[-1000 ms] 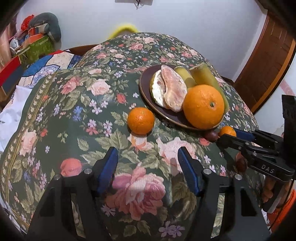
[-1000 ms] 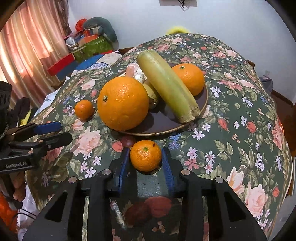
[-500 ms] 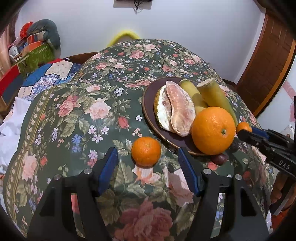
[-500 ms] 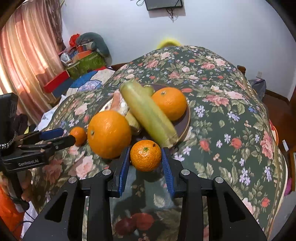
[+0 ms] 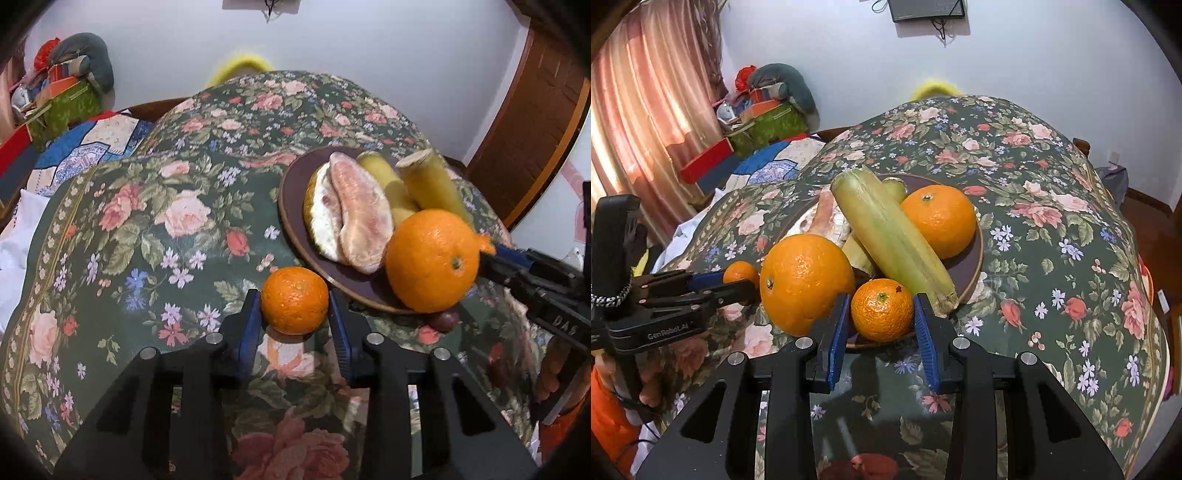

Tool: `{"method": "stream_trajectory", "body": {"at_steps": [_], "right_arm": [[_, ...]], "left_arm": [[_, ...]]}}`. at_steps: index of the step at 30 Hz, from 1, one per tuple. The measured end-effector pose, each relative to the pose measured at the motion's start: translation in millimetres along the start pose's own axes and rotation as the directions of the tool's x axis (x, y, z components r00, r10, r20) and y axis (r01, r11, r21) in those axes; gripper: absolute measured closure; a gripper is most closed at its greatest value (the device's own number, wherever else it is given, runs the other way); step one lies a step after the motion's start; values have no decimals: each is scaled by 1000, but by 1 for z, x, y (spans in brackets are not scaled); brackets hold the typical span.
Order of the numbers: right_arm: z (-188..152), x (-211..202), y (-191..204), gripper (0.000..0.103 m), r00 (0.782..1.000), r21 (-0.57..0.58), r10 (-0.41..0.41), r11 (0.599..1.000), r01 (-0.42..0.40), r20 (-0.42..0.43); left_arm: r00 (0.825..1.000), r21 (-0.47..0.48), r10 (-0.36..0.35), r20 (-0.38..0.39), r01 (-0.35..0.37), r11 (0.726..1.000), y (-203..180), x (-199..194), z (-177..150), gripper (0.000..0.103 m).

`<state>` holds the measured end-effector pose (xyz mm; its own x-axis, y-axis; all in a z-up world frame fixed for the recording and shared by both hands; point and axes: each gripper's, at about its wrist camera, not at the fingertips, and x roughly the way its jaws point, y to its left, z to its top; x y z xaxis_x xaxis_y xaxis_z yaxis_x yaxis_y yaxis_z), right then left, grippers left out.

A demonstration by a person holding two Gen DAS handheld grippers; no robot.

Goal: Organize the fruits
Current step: 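Grasp a second small mandarin with the left tool while the right tool lifts its mandarin, then place the mandarin on the plate with the left tool while the right places its mandarin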

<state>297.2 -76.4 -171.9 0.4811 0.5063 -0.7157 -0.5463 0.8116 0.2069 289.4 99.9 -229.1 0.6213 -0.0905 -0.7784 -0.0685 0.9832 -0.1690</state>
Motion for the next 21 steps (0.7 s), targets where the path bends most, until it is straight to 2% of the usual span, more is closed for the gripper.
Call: {"method": "stream_trajectory", "body": {"at_steps": [6,12,17,21], "right_arm": [[0,-1,0,71,1000,2,2,1000,-2,2],[12,-22,2,71,998,-18,-2,1000,4,70],[21,-31,-3,71,994,-16,-12,1000,14,109],[24,-30,-14,71,993,8,-16,1000,15,116]], "left_arm": [[998,7,-36,53,35,999,-13,-16,19,67],[994,70,-64,86,58,996,-42,-18,47,67],[995,104,-76,63,69,992,-62,-3,59,67],[998,85,-65,20,63,994,-64,16,63,67]]}}
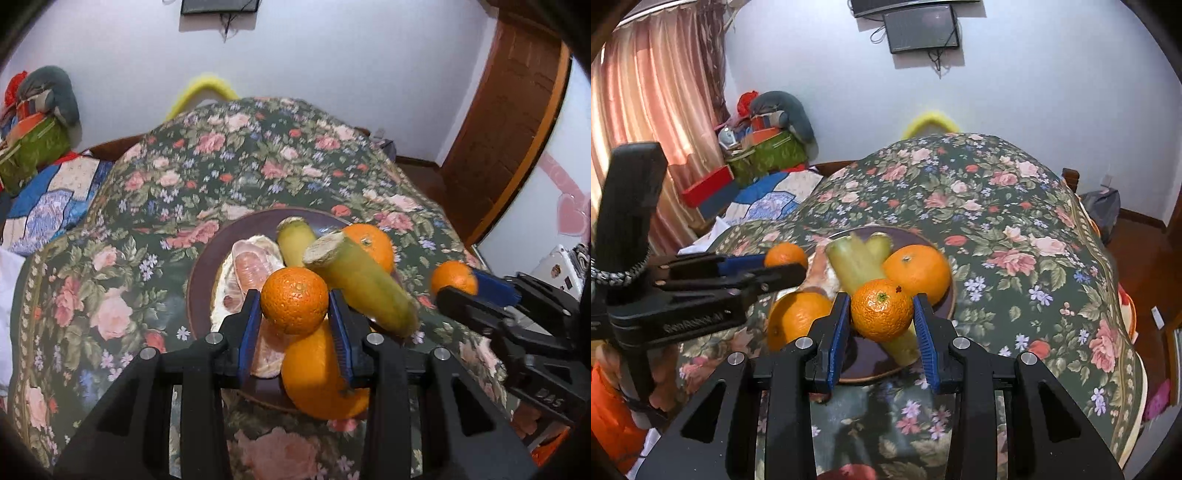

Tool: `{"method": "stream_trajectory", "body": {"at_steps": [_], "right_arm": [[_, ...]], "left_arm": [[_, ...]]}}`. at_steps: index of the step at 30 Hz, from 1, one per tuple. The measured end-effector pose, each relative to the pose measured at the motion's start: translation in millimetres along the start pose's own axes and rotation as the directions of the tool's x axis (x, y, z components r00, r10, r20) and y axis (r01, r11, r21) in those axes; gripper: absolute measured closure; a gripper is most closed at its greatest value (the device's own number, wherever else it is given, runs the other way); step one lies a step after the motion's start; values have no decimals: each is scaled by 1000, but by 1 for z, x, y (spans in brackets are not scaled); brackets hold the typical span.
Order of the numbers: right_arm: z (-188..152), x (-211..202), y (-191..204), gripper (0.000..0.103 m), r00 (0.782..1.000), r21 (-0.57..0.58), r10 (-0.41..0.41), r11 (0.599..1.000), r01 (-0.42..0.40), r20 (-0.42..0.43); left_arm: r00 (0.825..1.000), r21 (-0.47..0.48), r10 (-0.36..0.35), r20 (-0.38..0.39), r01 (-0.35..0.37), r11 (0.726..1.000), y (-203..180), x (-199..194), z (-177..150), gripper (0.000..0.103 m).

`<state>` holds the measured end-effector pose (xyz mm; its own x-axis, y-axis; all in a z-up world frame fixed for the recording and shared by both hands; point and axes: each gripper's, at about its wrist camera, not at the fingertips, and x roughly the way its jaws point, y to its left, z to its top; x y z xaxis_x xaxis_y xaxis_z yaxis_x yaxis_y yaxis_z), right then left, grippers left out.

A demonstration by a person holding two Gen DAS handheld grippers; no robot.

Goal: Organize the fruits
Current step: 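Place the mandarin on the plate with the left tool while the right places its mandarin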

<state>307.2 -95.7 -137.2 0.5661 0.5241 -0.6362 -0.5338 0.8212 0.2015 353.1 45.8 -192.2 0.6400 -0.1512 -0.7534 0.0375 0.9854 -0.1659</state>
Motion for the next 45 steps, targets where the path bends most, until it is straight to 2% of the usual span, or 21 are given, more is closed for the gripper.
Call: {"method": "stream_trajectory", "body": {"at_steps": [4,9,18,22,25,29,40,45], "right_arm": [[-1,4,-8,71,1000,15,1,1000,-1,1],[-1,9,-12,71,1000,26,6,1000,-6,-6],[1,11,-12,71,1000,28,16,999,-16,-4],[15,16,-11,71,1000,20,23,1000,-23,2],[27,23,-8,71,1000,12,26,1000,-26,3],[42,38,-6,71,1000,-2,26,1000,-27,-9],[59,71,27,71,996,-75,76,994,-80,-54],[59,89,39,71,994,-121,49,991,-61,-102]], "left_arm": [[999,-63,-49,-23,48,997,11,12,2,67],[998,-57,-58,-25,57,997,9,17,3,66],[1000,-38,-9,19,10,999,9,0,1,64],[997,-31,32,67,-30,999,13,-14,6,64],[992,-36,65,105,-62,997,21,-24,12,57],[988,-54,89,129,-82,995,34,-30,17,56],[985,-99,125,119,-114,989,62,-21,12,55],[986,-107,119,119,-106,989,67,-21,8,55]]}}
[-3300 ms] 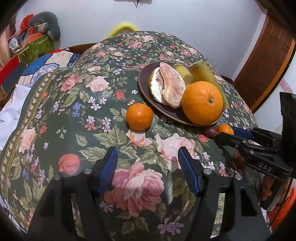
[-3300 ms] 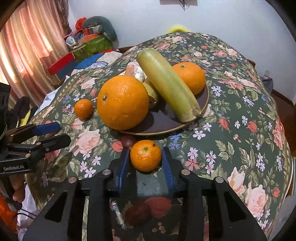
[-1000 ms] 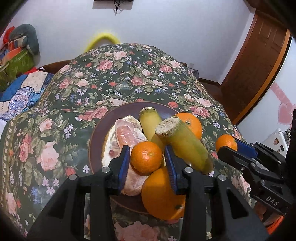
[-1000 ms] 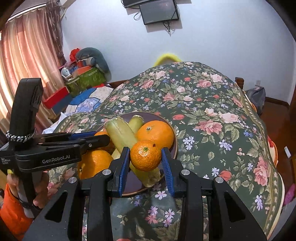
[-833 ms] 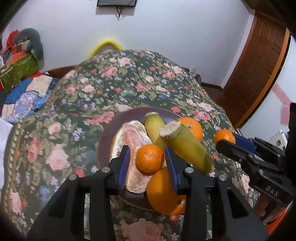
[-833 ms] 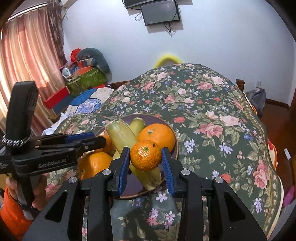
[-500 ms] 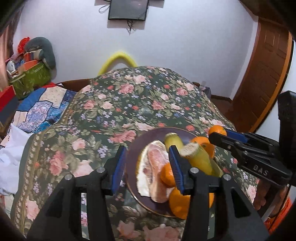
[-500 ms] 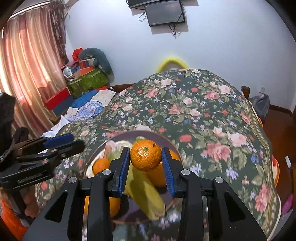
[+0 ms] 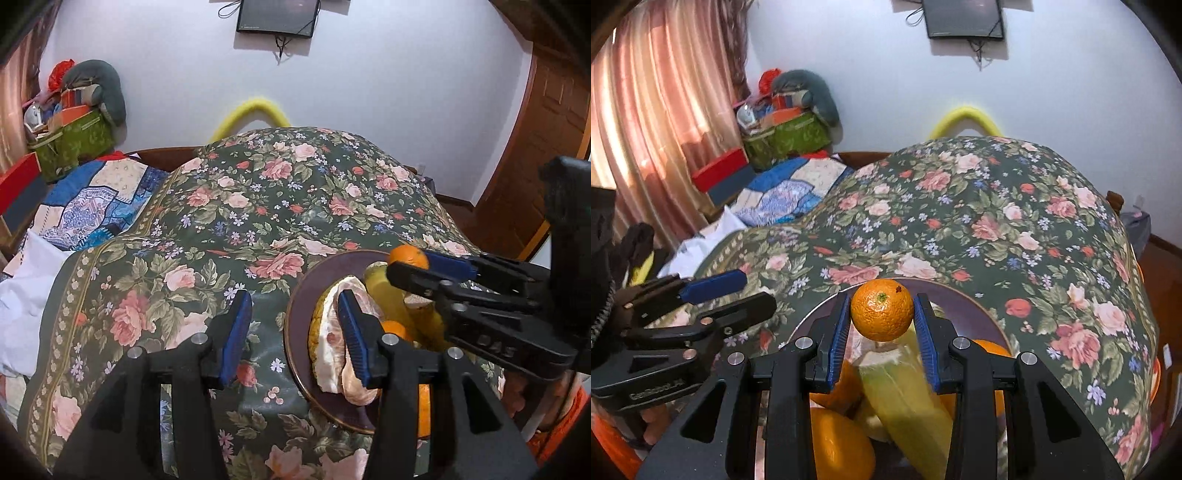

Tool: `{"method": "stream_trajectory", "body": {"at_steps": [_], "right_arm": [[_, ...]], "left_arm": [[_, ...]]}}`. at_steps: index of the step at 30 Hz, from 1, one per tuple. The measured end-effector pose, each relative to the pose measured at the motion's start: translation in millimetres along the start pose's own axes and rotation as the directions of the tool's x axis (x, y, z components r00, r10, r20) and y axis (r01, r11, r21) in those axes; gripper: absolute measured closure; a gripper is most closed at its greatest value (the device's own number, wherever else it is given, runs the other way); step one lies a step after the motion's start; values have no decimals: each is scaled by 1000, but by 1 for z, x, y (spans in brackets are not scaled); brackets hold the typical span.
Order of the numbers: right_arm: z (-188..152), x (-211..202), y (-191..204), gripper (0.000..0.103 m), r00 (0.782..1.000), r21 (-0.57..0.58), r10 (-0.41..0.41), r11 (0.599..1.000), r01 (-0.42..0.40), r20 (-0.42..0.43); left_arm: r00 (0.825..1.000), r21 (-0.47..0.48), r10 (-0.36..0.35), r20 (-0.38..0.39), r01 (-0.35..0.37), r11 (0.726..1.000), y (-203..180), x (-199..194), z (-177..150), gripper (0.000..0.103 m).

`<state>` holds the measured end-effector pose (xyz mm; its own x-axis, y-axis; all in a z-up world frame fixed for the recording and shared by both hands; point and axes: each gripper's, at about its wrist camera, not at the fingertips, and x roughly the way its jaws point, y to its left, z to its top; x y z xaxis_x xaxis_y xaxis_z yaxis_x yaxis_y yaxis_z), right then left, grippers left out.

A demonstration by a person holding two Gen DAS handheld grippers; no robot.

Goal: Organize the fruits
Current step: 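Place the mandarin on the plate with the left tool while the right places its mandarin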

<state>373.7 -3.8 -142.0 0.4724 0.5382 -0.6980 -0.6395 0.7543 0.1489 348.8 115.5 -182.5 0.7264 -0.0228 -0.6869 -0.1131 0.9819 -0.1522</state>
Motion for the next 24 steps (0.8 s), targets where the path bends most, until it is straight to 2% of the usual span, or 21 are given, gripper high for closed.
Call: {"method": "stream_trajectory", "body": {"at_steps": [5,12,15,24], "right_arm": [[-2,14,-3,71,999,5,-17,1000,17,-48],[-3,14,-2,69,998,6,-21,1000,21,-59],[-3,11,-3,64,998,8,-20,1000,20,-51],[-4,-29,7,64,999,-2,-42,999,42,26]], "left_arm": [[1000,-5,-3,-2,3,1000,3,0,-2,55],[1000,-15,-6,-4,5,1000,6,0,-3,55],[1000,-15,-5,-2,5,1000,6,-1,-3,55],[1000,0,-17,13,17,1000,-5,-24,-5,55]]}}
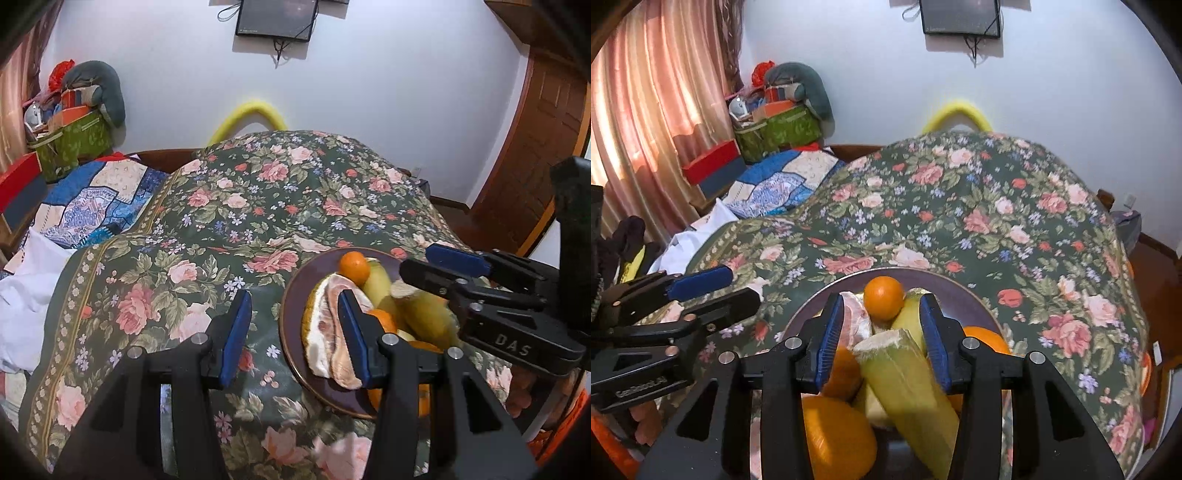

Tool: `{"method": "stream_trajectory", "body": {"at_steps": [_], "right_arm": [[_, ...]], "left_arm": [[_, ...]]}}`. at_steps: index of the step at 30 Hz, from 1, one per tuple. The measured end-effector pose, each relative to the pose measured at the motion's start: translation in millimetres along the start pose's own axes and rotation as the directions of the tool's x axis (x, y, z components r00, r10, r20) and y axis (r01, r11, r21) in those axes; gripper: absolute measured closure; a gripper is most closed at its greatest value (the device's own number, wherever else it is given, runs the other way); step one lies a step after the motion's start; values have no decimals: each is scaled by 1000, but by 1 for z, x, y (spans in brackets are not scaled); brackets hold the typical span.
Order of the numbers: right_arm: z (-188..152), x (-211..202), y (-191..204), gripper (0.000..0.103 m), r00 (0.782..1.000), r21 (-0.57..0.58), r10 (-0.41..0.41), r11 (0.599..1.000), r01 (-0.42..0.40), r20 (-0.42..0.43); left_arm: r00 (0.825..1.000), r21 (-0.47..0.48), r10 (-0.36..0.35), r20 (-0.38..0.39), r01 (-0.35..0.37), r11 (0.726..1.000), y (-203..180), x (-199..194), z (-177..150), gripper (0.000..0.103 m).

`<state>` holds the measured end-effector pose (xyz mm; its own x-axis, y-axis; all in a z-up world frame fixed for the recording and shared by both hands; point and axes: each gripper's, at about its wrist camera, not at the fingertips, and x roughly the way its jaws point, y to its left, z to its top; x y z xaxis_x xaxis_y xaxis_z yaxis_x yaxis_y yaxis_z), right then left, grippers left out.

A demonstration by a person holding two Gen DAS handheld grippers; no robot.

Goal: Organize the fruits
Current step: 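Place the mandarin on the plate with the left tool while the right places its mandarin, then withdraw both tools from the plate toward a dark red date on the quilt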

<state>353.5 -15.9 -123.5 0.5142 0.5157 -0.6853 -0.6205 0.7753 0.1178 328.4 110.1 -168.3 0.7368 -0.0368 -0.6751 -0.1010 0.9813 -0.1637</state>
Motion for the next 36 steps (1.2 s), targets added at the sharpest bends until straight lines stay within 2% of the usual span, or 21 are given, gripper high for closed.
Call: {"method": "stream_trajectory", "body": {"at_steps": [9,19,22,25,32,36], "right_arm": [[-15,-61,7,64,997,0,-39,999,39,63],[-45,-136,20,64,990,36,-71,997,67,122],[-55,-156,26,63,987,41,-82,996,77,135],[-66,-174,30,57,984,51,-96,995,89,151],[-94,-188,35,55,982,55,-128,991,122,138],[-109,-181,34,55,984,60,-140,989,135,106]], "left_arm": [[999,43,-14,29,13,999,-23,-54,-8,55],[997,88,-50,51,46,995,-55,-126,-32,55],[996,99,-63,65,56,994,-66,-147,-41,43],[994,112,-79,75,70,991,-77,-164,-53,41],[992,106,-117,46,112,988,-97,-182,-82,40],[995,107,-98,36,94,990,-105,-180,-99,40]]}}
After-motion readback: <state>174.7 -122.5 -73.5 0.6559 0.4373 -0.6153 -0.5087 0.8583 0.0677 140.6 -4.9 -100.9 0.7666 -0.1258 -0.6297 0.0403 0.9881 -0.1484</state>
